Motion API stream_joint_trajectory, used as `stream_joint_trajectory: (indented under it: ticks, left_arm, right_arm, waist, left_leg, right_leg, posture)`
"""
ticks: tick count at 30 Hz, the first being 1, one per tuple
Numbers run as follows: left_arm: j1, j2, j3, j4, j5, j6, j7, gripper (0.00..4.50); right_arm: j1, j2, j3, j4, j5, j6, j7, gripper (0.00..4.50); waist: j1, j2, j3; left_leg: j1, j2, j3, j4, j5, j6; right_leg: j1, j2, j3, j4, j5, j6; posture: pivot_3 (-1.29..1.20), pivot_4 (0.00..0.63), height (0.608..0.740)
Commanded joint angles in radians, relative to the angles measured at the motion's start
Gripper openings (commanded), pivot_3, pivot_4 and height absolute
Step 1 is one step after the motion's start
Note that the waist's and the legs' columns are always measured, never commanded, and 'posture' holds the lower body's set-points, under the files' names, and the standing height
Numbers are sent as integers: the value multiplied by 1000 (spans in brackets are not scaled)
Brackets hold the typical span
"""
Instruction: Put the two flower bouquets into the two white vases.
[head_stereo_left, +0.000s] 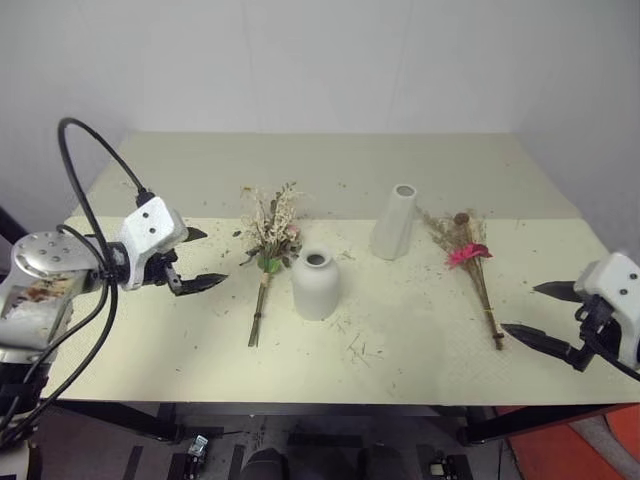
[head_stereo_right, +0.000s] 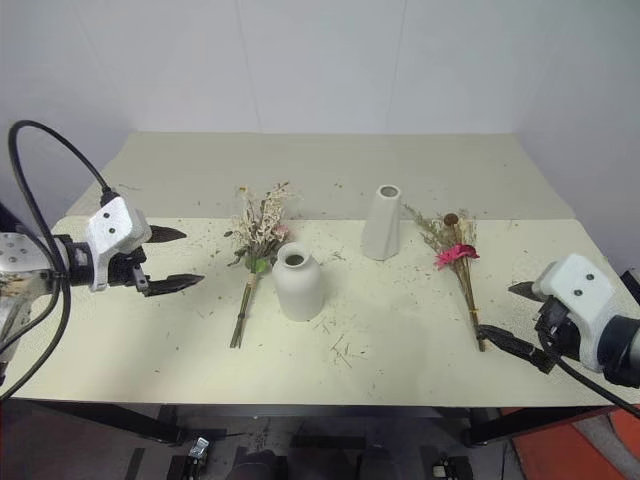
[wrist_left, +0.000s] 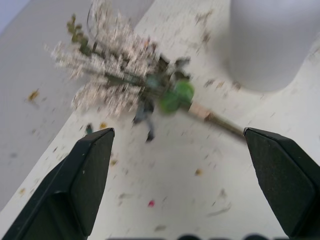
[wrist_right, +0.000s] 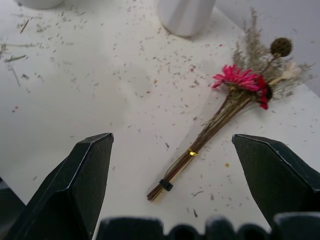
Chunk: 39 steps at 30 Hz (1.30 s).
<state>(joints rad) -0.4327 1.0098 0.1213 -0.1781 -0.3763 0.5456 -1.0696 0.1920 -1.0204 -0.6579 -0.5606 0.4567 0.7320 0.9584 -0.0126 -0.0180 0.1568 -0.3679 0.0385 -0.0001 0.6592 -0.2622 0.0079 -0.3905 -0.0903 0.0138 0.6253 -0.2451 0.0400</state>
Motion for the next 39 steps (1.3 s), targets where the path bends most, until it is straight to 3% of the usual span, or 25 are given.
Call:
stream_joint_trajectory:
  ticks: [1, 12, 16, 20, 24, 30, 37, 39]
  left_arm:
    - [-27, 15, 62, -40, -62, 4, -27, 4500]
    - [-66, 27, 38, -35, -92, 8, -65, 4500]
    - [-101, 5, 13, -32, -103, 10, -63, 4500]
    - [-162, -26, -48, -22, -84, -1, -68, 4500]
    - [-259, -97, -138, 26, -48, -26, -69, 4500]
    - [-325, -158, -210, 81, 7, -69, -92, 4500]
    - [-314, -181, -232, 115, 56, -111, -103, 4500]
    - [-304, -182, -235, 119, 68, -118, -102, 4500]
  right_arm:
    - [-15, -3, -63, -26, 29, 21, -5, 4463]
    - [-41, -7, -51, -20, 65, 109, -54, 4463]
    - [-207, -21, -4, 39, 129, 313, -178, 4463]
    - [-392, -31, 160, 125, 110, 469, -298, 4463]
    - [-574, 38, 409, 286, 25, 497, -401, 4463]
    - [-790, 109, 627, 560, -71, 468, -414, 4463]
    - [-896, 143, 727, 795, -161, 370, -383, 4463]
    - [-915, 152, 736, 845, -176, 349, -372, 4093]
  waist:
    - [0, 0, 0]
    - [1, 0, 0]
    - [-4, 0, 0]
    - [-2, 0, 0]
    - [0, 0, 0]
    - [-2, 1, 0]
    - [-2, 1, 0]
    - [-2, 1, -1]
  left_leg:
    - [0, 0, 0, 0, 0, 0]
    - [0, 0, 0, 0, 0, 0]
    - [0, 0, 0, 0, 0, 0]
    - [1, 0, 0, 0, 0, 0]
    - [0, -1, 0, 1, 0, 0]
    - [-4, -2, 0, 0, 0, 0]
    - [-11, -2, 0, 1, 0, 0]
    - [-11, -2, 0, 1, 0, 0]
  right_leg:
    - [0, 0, 0, 0, 0, 0]
    - [0, 0, 0, 0, 0, 0]
    - [0, 0, 0, 0, 0, 0]
    - [0, 0, 0, 1, 0, 0]
    - [0, 0, 0, 1, 0, -1]
    - [-5, 0, 1, 1, 0, -1]
    - [-13, 0, 1, 4, 0, -1]
    - [-13, 0, 1, 3, 0, -1]
  posture:
    - [0, 150, 740]
    - [0, 150, 740]
    - [0, 150, 740]
    - [0, 150, 740]
    - [0, 150, 740]
    - [0, 150, 740]
    - [0, 150, 740]
    - [0, 150, 740]
